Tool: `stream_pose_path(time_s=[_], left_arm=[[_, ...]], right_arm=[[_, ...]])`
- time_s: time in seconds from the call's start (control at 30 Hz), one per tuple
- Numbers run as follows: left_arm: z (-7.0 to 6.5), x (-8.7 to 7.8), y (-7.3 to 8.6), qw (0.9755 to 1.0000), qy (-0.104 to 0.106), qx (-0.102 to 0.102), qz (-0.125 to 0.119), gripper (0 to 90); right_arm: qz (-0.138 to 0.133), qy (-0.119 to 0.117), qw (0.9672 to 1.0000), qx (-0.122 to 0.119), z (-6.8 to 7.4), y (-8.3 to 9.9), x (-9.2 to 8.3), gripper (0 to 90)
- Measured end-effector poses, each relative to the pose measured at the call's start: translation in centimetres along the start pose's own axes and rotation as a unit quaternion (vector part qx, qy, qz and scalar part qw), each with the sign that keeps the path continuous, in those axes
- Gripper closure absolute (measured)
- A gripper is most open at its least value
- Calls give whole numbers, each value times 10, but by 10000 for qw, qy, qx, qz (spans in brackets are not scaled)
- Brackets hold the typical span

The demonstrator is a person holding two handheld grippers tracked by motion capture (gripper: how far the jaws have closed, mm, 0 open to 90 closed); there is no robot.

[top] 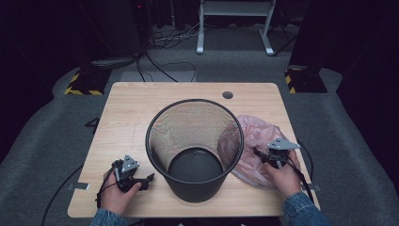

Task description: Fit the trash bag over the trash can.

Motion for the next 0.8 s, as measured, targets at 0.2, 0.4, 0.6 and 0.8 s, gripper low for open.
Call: stream_pose_path(time_s=[0.2,0.4,0.6,0.8], left_arm=[[0,0,0,10000,-7,13,11,152],[0,0,0,10000,-4,11,12,152],[0,0,0,10000,-9,12,12,152],[-1,0,0,10000,14,-1,9,152]], right_arm=[[-323,-113,9994,-30,-2,-13,-22,833],[-745,-202,9970,-71,-6,-27,-46,830],[-999,-175,9948,-73,-10,-35,-63,828],[-1293,-268,9912,31,-15,-42,-81,823]])
Point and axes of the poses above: each handheld gripper's, and its own axes: x roughly forward along the jaws, y roughly out of its underside, z roughly to its left, the point moved 7 cm from there along x, roughly forward along the jaws, and after that the axes turned 15 degrees about z, right-handed, at the moved point
